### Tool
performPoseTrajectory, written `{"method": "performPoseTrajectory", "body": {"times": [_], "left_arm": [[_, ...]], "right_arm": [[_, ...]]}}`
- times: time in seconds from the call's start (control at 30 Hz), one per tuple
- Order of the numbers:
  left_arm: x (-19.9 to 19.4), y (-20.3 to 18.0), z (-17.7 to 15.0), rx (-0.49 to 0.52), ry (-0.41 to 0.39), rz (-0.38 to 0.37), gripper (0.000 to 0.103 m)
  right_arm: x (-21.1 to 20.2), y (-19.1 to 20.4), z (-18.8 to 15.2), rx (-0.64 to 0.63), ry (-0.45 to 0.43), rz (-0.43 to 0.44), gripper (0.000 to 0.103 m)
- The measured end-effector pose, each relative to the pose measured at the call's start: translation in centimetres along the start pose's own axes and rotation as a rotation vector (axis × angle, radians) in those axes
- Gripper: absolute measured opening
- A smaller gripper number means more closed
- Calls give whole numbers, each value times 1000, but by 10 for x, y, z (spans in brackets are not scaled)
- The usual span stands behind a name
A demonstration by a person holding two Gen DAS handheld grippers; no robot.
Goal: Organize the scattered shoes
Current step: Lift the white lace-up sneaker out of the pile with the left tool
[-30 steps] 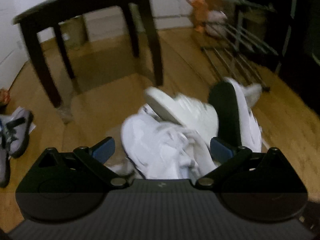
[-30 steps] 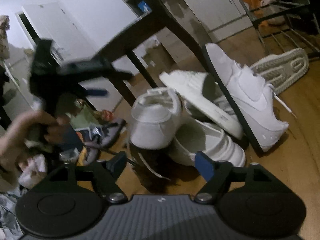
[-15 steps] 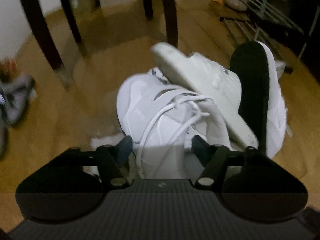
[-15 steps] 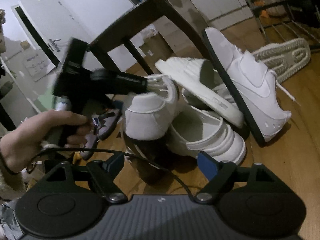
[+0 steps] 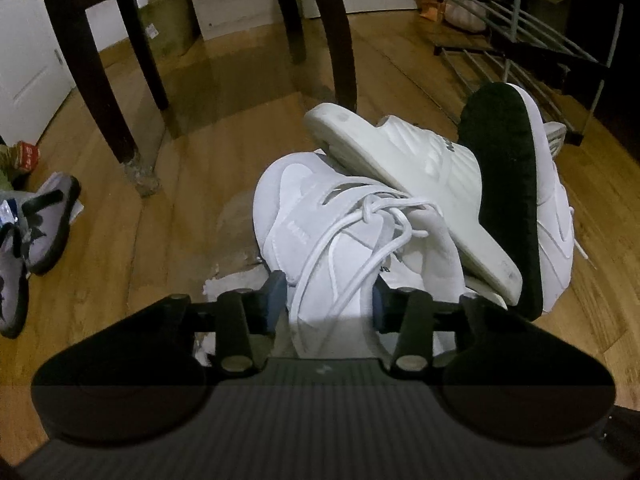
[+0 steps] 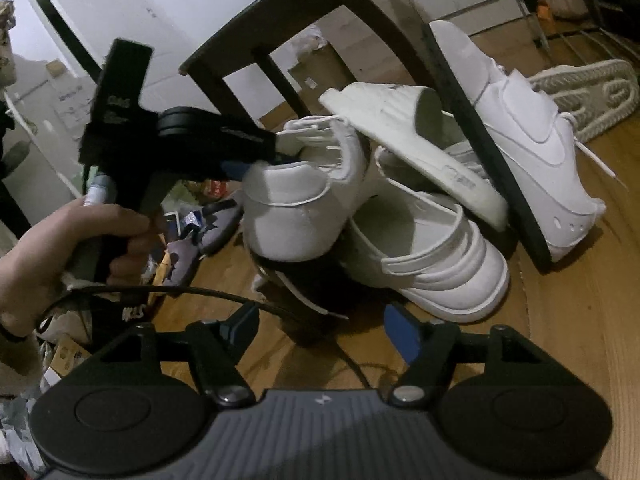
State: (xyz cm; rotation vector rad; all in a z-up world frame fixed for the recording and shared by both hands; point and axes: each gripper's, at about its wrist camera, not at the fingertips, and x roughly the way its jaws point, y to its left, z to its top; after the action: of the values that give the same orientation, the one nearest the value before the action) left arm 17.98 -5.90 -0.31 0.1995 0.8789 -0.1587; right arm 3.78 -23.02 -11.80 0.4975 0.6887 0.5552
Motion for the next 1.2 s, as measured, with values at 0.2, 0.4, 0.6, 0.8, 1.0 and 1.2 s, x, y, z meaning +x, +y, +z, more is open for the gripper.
{"method": "performPoseTrajectory", "body": {"times": [0.2,0.4,0.6,0.8,1.0,1.2], "left_arm": [[11,-5,16,22,17,39,49],[1,-12,14,91,-78,108,22],[-17,6,6,47,-134,96,16],[-61,28,-11,-27,-178,12,15],[-101,60,-54,-101,-200,-27,15],[-141,97,-101,-156,-219,-59,16]], "right_arm": [[1,-7,-2,24,10,-13,75],[9,-15,-8,33,41,-66,78],[9,-23,-7,83,45,-74,78],[12,-26,-8,104,55,-86,78],[20,-28,-11,129,85,-75,78],[31,-31,-18,140,128,-72,78]]}}
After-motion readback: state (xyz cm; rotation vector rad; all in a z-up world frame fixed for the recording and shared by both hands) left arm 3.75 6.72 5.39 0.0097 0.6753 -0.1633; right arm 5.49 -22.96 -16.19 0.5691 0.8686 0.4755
